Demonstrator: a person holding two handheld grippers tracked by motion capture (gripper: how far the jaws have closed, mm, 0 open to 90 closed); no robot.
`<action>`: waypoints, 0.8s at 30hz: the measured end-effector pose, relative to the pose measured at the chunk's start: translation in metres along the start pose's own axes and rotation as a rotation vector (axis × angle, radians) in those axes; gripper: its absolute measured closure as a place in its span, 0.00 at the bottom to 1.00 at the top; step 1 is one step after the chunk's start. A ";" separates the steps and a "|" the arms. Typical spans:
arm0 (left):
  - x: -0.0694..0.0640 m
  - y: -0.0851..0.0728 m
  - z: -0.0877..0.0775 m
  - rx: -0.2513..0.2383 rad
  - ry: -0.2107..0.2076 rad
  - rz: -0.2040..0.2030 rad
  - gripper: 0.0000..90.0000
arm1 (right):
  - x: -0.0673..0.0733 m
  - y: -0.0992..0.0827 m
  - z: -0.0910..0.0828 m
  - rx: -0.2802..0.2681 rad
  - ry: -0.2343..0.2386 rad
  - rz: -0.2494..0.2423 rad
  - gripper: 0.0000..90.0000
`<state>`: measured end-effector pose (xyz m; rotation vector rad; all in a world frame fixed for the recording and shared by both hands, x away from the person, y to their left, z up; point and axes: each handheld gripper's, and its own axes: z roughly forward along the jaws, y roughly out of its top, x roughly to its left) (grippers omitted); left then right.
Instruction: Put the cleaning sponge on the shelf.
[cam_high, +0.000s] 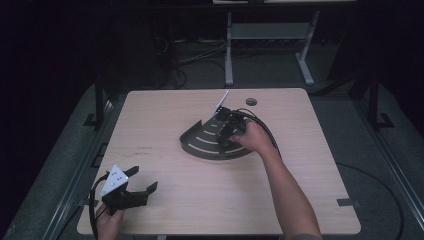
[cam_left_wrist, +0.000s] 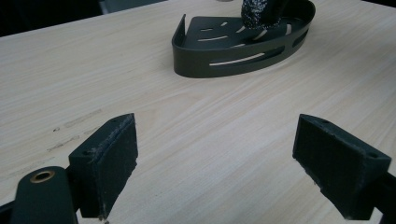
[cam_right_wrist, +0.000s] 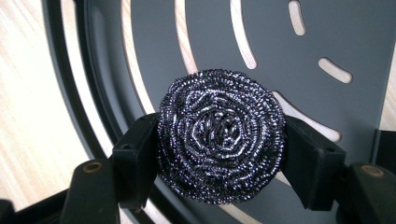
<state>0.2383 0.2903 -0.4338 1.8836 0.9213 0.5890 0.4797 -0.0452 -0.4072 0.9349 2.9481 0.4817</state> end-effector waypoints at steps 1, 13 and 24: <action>0.000 0.000 0.000 0.000 -0.002 0.000 0.15 | 0.000 0.000 0.002 0.001 0.000 0.005 0.36; 0.000 0.000 0.000 0.002 0.002 0.000 0.15 | -0.003 0.003 0.009 -0.006 0.016 0.033 0.36; 0.000 0.000 0.002 0.009 -0.002 0.008 0.15 | -0.007 0.003 0.013 -0.013 0.013 0.049 0.36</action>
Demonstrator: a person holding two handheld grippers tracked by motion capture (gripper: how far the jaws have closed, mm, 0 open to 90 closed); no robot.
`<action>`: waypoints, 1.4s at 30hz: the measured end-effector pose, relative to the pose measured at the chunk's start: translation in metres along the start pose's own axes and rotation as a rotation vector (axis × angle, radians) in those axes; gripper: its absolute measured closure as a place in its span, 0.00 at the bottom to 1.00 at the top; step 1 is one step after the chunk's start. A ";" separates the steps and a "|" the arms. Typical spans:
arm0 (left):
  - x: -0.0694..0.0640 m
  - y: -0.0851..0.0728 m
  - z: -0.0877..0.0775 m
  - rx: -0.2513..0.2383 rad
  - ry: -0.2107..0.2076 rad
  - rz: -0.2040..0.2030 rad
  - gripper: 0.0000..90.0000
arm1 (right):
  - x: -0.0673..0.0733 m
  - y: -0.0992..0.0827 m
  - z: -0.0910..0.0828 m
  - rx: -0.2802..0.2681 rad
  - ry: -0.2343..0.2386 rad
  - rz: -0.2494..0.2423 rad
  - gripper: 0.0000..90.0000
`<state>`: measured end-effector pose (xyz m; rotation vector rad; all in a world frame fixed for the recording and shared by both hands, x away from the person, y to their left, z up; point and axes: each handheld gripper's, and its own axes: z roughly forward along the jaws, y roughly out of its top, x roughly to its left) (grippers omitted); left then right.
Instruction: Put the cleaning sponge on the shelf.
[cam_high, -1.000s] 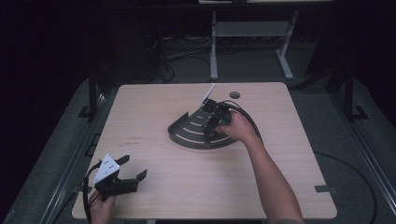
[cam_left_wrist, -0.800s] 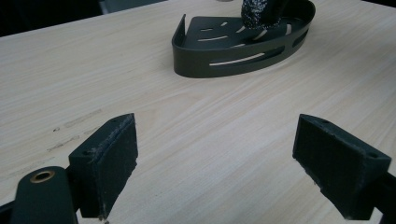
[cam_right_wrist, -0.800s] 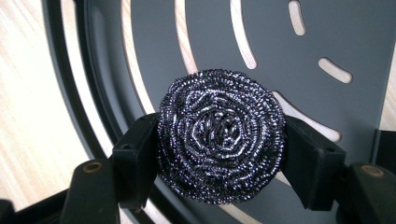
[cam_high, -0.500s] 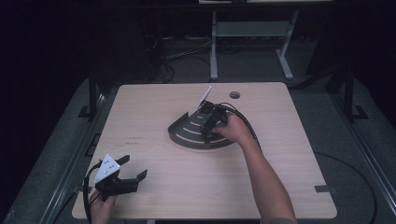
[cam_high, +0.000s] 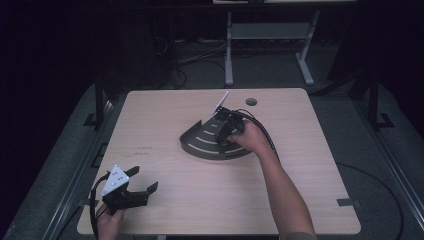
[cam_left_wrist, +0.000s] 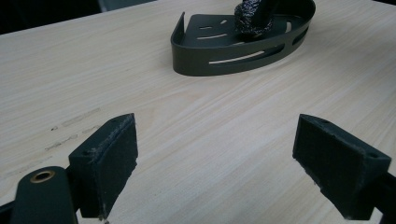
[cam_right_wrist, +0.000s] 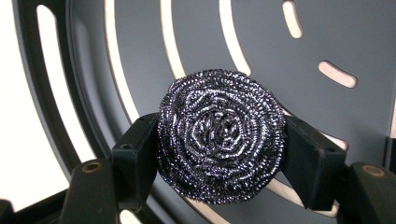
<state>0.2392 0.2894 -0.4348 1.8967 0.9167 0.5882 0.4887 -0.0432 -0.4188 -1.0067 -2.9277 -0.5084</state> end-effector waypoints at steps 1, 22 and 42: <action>0.000 0.000 0.000 0.000 0.000 -0.001 0.15 | -0.001 0.000 0.000 0.000 -0.003 0.002 0.36; 0.000 0.000 0.000 -0.002 -0.001 -0.004 0.15 | 0.002 0.002 0.011 0.002 -0.012 -0.001 0.34; -0.001 0.000 0.002 0.007 -0.001 -0.002 0.15 | 0.000 -0.012 -0.005 -0.062 0.010 0.030 0.19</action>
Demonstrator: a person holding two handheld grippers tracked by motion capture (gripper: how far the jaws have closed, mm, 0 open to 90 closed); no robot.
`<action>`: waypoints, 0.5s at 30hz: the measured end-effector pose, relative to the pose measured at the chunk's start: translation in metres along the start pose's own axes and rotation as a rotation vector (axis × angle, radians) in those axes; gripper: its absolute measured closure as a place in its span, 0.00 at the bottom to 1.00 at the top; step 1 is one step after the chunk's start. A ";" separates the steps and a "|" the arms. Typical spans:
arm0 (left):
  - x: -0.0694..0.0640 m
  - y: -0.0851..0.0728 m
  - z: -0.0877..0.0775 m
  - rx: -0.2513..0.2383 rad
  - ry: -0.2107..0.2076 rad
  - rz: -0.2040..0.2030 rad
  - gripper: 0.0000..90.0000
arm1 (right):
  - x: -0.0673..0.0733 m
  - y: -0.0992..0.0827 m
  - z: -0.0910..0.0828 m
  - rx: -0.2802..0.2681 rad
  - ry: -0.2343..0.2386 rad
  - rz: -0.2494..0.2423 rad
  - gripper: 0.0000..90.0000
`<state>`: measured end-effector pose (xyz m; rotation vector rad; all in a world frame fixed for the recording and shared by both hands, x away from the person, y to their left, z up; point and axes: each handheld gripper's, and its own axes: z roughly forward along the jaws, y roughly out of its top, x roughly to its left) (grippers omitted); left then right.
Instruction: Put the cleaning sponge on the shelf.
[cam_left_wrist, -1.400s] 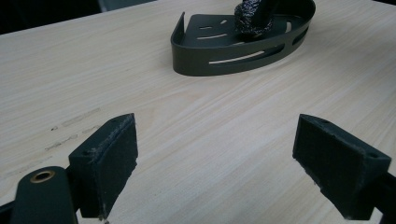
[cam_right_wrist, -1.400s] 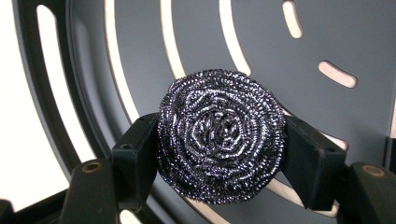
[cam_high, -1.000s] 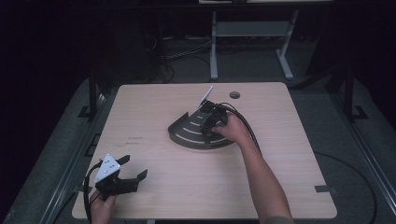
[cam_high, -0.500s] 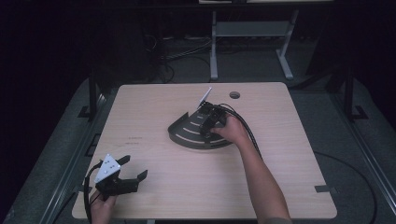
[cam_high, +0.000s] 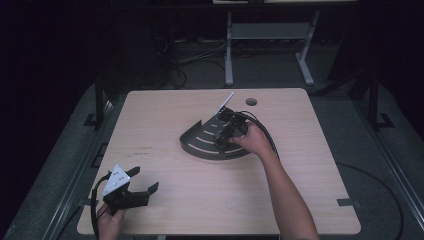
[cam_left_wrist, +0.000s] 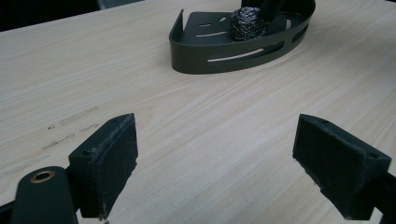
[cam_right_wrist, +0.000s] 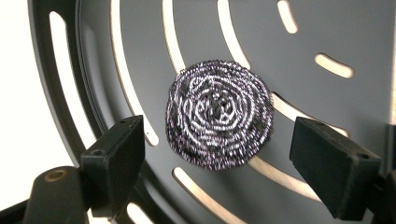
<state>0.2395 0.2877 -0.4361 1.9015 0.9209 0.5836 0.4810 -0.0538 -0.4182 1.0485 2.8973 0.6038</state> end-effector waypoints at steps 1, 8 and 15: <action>0.000 0.000 0.000 0.001 0.000 0.002 0.15 | 0.001 -0.001 -0.003 -0.006 -0.003 -0.002 0.19; -0.002 0.000 0.001 0.003 -0.002 0.006 0.15 | 0.002 -0.012 -0.014 -0.029 0.008 -0.009 0.19; -0.004 0.000 0.003 0.013 -0.007 0.013 0.15 | 0.005 -0.021 -0.028 -0.052 0.010 -0.017 0.19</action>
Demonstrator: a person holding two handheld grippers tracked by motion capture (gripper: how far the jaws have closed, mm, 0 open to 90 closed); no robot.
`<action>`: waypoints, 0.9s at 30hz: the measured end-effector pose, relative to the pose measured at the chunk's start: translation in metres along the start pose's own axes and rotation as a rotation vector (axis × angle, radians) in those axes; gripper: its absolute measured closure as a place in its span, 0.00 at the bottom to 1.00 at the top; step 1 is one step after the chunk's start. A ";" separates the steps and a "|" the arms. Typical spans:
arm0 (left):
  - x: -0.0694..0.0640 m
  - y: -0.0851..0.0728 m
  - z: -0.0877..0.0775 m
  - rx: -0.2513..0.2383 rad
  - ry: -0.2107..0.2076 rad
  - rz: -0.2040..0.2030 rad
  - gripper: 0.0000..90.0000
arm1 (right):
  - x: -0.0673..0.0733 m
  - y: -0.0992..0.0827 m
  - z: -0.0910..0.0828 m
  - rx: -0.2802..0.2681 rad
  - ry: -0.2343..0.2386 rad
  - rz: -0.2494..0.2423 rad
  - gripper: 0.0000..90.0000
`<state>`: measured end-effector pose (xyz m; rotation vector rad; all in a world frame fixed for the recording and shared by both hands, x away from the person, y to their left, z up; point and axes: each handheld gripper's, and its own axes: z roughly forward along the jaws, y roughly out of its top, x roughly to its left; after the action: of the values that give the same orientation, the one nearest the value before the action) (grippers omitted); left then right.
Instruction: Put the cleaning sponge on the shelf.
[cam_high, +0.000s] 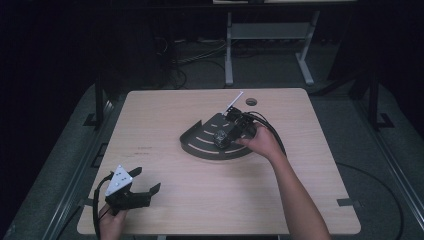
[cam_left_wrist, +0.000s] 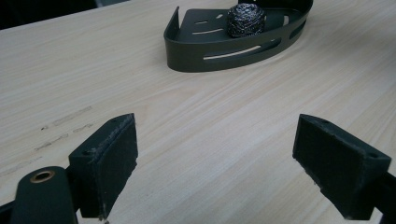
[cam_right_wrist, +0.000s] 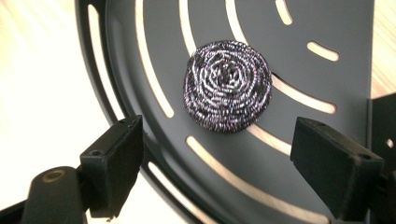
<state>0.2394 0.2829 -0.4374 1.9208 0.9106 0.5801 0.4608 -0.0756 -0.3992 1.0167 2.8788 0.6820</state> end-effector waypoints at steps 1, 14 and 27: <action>0.000 0.000 0.000 0.002 0.000 0.000 0.15 | 0.000 -0.002 -0.002 -0.007 0.001 0.000 0.19; -0.001 0.000 0.000 0.004 0.000 0.002 0.15 | 0.004 -0.021 -0.021 -0.034 0.009 0.001 0.18; -0.001 0.000 0.001 0.003 -0.001 -0.002 0.15 | 0.013 -0.033 -0.035 -0.047 0.007 -0.021 0.18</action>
<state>0.2389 0.2816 -0.4382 1.9228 0.9138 0.5771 0.4253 -0.1042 -0.3788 0.9793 2.8600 0.7497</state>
